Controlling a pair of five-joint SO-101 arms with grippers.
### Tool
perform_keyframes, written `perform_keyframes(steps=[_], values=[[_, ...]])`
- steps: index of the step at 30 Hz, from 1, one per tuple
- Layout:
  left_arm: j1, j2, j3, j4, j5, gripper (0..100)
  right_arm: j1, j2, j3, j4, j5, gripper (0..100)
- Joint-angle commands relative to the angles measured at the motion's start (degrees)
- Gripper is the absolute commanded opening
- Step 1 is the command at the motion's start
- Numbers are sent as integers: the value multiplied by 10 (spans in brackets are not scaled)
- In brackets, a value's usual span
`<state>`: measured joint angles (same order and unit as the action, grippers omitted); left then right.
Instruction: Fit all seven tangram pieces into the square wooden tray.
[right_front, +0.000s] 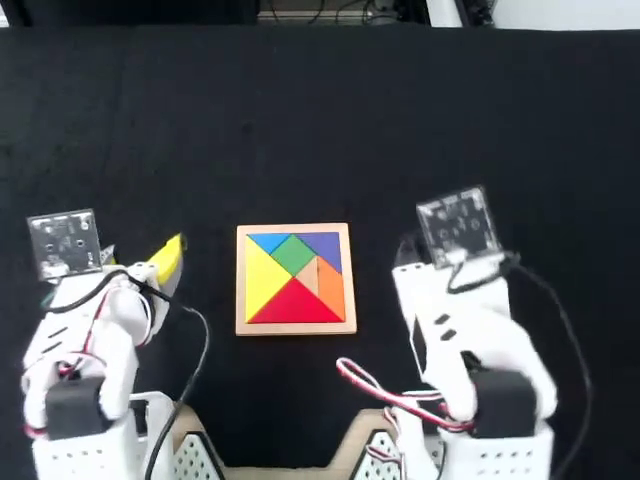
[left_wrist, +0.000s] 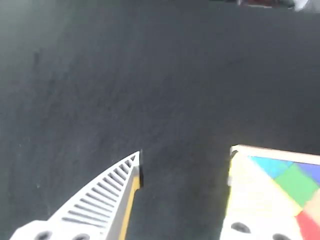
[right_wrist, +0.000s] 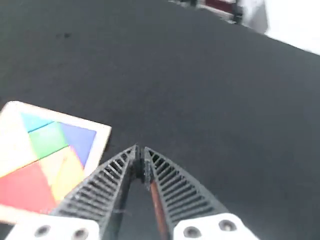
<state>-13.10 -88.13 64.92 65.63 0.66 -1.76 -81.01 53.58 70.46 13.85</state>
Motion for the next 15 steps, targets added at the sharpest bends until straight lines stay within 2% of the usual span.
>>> perform_keyframes(steps=[1,8,11,15], values=[[-30,-71,140,-65,1,213,79,-153,159,-109,-6,15],[29,-168,259,-85,-76,185,91,-264,320,-133,31,15],[28,-159,324,-141,-80,182,92,-263,365,-161,30,15],[6,-160,323,-125,-79,181,92,-263,420,-183,30,12]])
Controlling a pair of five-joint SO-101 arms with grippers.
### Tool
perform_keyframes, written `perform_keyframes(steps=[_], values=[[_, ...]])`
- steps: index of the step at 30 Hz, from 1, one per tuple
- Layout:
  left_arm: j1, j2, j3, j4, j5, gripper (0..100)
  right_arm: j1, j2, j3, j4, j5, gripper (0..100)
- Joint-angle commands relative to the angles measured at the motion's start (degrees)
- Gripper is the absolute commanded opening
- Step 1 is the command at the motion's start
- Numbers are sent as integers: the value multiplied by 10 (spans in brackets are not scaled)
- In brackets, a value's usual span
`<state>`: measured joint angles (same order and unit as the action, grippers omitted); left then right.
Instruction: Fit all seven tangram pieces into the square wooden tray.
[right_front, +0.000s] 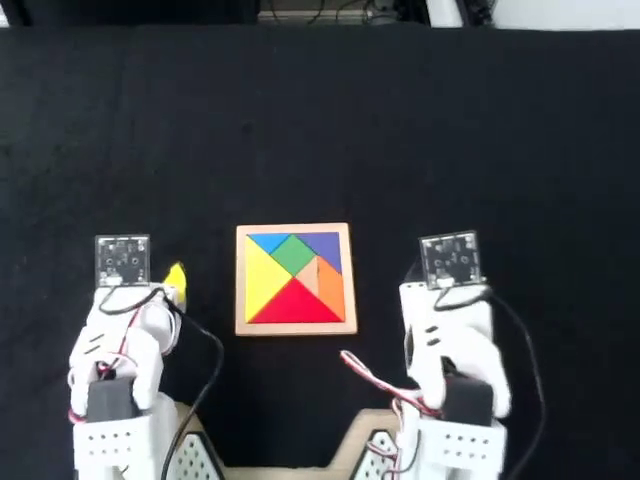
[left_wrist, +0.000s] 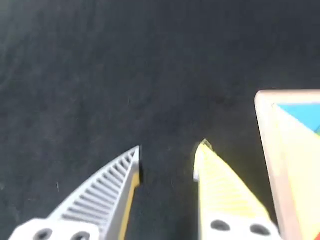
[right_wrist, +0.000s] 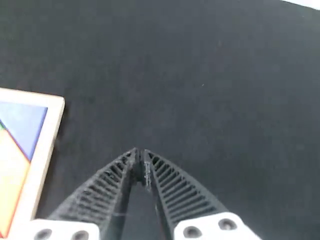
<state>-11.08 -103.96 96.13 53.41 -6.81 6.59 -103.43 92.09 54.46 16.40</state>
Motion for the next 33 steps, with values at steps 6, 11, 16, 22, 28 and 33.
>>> perform_keyframes(steps=[6,11,16,22,28,33], values=[[-36,-4,12,62,-4,180,11,-39,41,15,-81,12],[-36,-3,12,128,-8,180,10,-39,44,36,-116,12],[-39,-3,11,193,2,181,-25,-39,44,168,-116,12],[-36,-2,12,194,67,180,-59,-38,44,199,-117,11],[-36,-1,12,195,82,180,-67,-38,44,199,-114,11],[-36,0,12,195,79,180,-70,-38,44,199,-117,11]])
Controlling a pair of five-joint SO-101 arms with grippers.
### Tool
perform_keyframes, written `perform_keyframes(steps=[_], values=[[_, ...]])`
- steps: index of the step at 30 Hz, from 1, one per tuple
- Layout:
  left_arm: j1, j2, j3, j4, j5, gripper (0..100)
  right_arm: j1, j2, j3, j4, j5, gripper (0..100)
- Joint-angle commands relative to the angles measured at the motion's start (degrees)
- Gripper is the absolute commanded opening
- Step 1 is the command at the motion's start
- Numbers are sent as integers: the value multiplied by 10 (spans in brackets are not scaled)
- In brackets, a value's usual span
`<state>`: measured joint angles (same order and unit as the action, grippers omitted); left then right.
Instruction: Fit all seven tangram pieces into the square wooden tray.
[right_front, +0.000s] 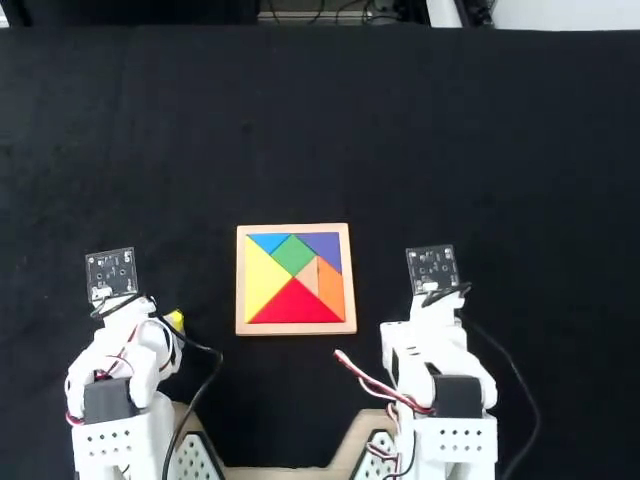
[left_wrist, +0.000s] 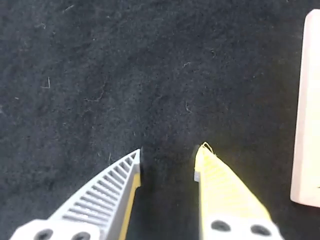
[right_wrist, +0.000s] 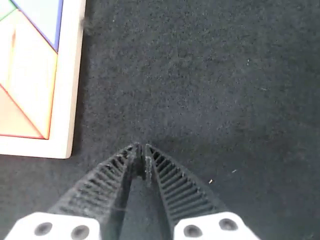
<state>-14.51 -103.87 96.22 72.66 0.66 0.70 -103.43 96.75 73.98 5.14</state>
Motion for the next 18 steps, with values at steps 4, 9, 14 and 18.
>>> perform_keyframes(steps=[4,9,14,18], values=[[-1,-1,11,2,3,180,-12,-38,-2,4,-5,11],[18,-1,11,2,3,180,-12,-38,-2,4,-5,11],[90,-1,11,2,4,180,-12,-38,-2,4,-4,11],[44,-1,11,2,4,180,-12,-38,-2,4,-4,11]])
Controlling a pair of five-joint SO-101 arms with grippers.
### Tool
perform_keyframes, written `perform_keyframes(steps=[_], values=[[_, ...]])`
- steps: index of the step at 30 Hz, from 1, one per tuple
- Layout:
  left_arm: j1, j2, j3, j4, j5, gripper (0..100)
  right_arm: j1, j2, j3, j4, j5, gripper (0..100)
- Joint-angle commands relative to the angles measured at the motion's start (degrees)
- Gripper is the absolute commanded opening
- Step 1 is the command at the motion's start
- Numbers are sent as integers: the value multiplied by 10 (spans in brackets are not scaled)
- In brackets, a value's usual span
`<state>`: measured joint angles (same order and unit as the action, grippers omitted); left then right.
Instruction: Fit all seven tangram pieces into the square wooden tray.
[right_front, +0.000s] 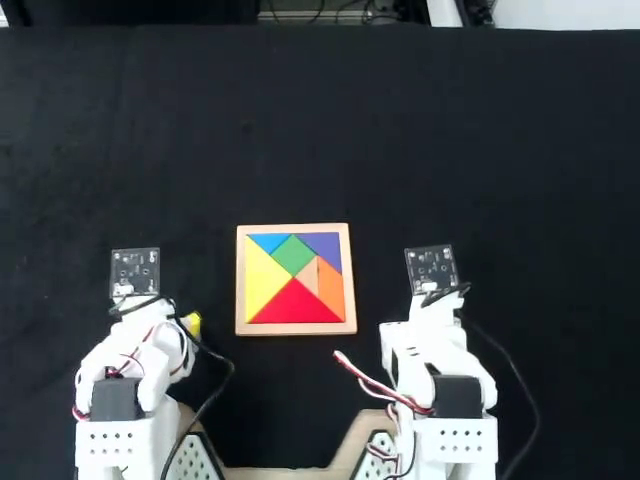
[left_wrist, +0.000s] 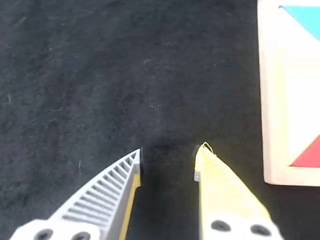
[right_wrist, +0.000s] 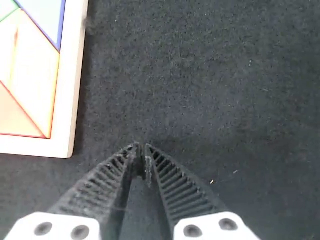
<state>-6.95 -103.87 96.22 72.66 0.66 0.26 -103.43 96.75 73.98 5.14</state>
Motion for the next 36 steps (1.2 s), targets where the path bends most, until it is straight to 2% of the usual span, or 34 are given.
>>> perform_keyframes(steps=[1,3,36], values=[[-45,-1,11,2,3,180,-8,-38,-2,4,-4,11],[-59,-1,11,2,2,180,-8,-38,-2,4,-4,11],[-50,-3,11,3,4,182,-4,-39,-2,4,-1,12]])
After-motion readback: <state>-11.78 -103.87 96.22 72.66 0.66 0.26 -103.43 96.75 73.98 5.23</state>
